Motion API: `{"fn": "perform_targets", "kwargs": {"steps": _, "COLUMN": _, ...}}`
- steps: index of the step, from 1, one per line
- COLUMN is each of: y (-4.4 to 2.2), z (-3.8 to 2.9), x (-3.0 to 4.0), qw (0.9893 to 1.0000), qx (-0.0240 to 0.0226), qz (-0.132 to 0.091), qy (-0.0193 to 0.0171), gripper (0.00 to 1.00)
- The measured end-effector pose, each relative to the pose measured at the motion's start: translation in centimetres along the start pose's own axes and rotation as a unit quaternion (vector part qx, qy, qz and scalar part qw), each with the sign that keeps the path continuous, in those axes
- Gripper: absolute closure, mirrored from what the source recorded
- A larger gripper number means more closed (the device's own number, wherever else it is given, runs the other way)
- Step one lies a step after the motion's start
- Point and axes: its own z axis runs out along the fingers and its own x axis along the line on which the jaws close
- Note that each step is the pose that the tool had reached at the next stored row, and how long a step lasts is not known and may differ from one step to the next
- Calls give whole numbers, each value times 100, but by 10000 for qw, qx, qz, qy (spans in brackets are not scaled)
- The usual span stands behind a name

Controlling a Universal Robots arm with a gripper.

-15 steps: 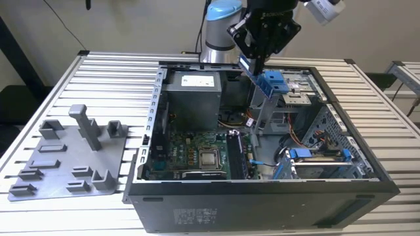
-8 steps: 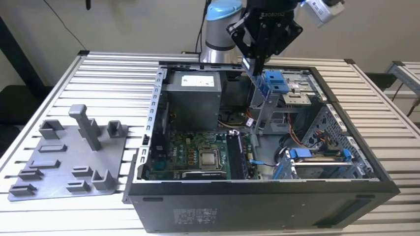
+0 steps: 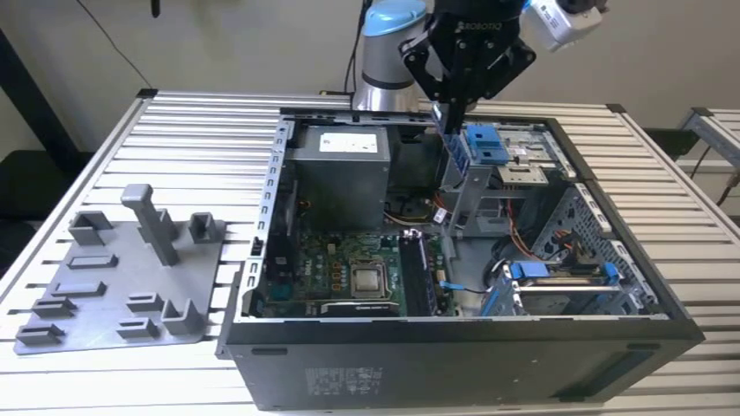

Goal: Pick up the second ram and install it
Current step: 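Insert the second ram into the second slot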

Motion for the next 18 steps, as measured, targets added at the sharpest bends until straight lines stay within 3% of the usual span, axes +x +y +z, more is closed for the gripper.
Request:
{"fn": "perform_targets", "kwargs": {"steps": 3, "y": 0, "z": 1, "x": 0, "qw": 9998, "qx": 6, "qz": 223, "qy": -3, "gripper": 86}}
{"fn": "perform_targets", "kwargs": {"steps": 8, "y": -1, "z": 1, "x": 0, "qw": 9984, "qx": 16, "qz": 557, "qy": -7, "gripper": 86}}
{"fn": "perform_targets", "kwargs": {"steps": 13, "y": -2, "z": 4, "x": 0, "qw": 9983, "qx": 16, "qz": 585, "qy": -7, "gripper": 86}}
{"fn": "perform_targets", "kwargs": {"steps": 18, "y": -24, "z": 27, "x": 1, "qw": 9982, "qx": 16, "qz": 594, "qy": 48, "gripper": 86}}
